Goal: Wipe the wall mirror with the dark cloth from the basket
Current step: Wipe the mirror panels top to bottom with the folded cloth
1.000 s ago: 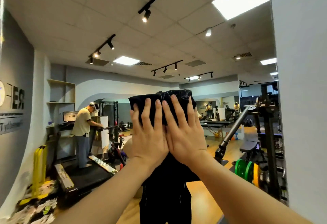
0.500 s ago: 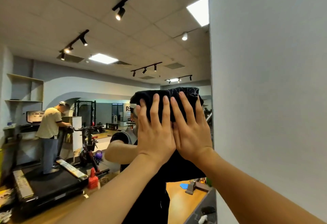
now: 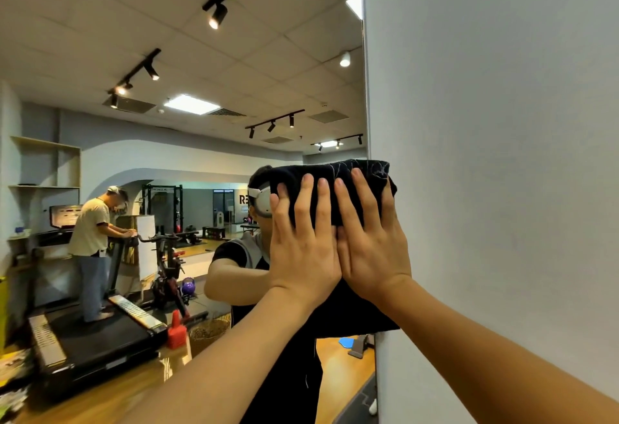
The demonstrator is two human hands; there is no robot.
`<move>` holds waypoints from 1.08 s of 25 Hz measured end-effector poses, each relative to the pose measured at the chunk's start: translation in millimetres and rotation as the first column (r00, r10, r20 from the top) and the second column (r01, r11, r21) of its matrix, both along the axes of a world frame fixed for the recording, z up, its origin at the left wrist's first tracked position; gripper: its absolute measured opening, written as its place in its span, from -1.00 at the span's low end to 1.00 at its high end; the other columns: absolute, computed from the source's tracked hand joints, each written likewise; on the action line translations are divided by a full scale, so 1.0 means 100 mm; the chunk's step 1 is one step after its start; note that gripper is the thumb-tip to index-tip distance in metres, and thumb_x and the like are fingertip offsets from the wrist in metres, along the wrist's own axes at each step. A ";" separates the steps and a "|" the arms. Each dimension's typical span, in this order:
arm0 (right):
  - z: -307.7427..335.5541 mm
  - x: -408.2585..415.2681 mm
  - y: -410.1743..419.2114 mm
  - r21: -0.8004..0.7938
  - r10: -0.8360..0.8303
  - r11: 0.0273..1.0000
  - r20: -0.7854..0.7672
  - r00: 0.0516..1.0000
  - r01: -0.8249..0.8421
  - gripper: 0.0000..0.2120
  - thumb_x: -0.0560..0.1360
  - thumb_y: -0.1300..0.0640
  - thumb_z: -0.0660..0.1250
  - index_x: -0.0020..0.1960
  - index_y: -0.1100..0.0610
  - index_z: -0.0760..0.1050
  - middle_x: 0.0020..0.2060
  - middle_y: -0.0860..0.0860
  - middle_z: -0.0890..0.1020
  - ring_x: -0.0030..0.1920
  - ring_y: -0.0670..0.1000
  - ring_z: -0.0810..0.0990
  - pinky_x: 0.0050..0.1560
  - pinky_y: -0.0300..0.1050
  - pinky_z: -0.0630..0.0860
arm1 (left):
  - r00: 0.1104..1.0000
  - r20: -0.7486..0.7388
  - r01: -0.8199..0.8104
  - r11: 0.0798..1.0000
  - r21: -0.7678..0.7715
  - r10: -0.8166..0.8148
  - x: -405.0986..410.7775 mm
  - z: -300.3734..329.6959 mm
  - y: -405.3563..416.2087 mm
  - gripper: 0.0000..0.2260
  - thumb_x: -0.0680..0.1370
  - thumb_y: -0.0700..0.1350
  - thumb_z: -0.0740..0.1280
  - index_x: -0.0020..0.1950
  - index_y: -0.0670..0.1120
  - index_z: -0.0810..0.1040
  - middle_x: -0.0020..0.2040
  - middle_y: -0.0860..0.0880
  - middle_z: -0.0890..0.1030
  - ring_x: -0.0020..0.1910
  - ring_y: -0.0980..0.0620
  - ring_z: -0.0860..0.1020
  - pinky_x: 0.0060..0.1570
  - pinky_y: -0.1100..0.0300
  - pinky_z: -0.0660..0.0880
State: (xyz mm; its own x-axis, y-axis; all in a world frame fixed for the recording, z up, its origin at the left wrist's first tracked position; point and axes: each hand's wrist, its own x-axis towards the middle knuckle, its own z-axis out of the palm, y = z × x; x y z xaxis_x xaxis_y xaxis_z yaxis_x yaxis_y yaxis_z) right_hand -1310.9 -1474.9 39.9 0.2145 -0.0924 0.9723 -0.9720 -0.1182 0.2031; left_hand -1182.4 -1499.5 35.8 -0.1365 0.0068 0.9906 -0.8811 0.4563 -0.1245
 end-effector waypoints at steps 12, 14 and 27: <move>-0.66 0.06 0.03 0.053 0.026 0.998 0.003 1.000 -0.026 -0.40 0.70 -0.04 -0.14 0.61 0.26 0.17 0.57 0.34 0.21 0.60 0.36 0.14 0.55 0.41 0.07 | 0.997 0.044 0.057 0.998 0.013 -0.057 0.08 -0.69 -0.01 -0.47 0.71 0.06 -0.07 0.59 -0.20 0.21 0.55 -0.16 0.17 0.52 -0.32 0.18 0.58 -0.21 0.05; -0.86 0.07 0.05 0.071 0.028 0.997 -0.008 1.000 -0.027 -0.40 0.69 -0.04 -0.14 0.62 0.26 0.15 0.57 0.35 0.21 0.60 0.36 0.14 0.55 0.43 0.07 | 0.997 0.065 0.040 0.999 0.016 -0.041 0.11 -0.89 -0.01 -0.49 0.71 0.05 -0.04 0.59 -0.20 0.17 0.55 -0.17 0.16 0.52 -0.32 0.16 0.59 -0.19 0.02; -1.22 0.53 0.11 0.291 -0.116 0.952 0.051 0.992 0.096 -0.34 0.66 -0.10 -0.13 0.65 0.23 0.01 0.62 0.32 0.03 0.61 0.41 0.01 0.52 0.46 0.02 | 0.984 0.175 -0.044 0.998 0.033 0.037 0.56 -1.21 0.02 -0.46 0.67 -0.04 0.17 0.61 -0.19 0.14 0.58 -0.18 0.15 0.54 -0.31 0.18 0.59 -0.20 0.02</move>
State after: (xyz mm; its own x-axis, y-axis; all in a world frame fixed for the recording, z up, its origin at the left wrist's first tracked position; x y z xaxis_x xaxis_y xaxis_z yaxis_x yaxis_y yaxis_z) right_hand -1258.3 -1463.4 -82.4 0.1241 -0.3889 0.9129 -0.9922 -0.0579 0.1102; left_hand -1126.1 -1497.3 -84.9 -0.3066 -0.0381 0.9511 -0.8652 0.4277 -0.2617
